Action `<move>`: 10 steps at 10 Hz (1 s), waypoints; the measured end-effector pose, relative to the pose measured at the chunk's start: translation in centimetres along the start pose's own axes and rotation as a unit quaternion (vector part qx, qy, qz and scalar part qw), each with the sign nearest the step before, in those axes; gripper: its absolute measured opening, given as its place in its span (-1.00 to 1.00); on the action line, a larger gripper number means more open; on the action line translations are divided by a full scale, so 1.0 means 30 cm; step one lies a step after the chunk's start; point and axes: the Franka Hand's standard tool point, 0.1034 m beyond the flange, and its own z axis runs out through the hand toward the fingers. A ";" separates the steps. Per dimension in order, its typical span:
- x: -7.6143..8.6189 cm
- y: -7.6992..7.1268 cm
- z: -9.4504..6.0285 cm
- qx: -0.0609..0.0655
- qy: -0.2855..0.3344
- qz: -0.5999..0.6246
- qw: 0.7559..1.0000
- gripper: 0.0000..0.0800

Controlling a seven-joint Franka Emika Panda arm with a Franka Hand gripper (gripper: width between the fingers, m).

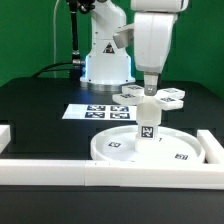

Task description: Assemble round table

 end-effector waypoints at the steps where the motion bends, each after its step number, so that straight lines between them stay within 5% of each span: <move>1: -0.002 -0.001 0.005 0.001 -0.003 -0.012 1.000 0.62; 10: -0.017 -0.017 0.058 0.012 -0.012 -0.032 0.999 0.62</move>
Offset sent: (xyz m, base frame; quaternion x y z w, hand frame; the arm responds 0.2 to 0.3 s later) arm -0.0029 0.0025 -0.0084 0.0032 0.0006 -0.0014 1.0000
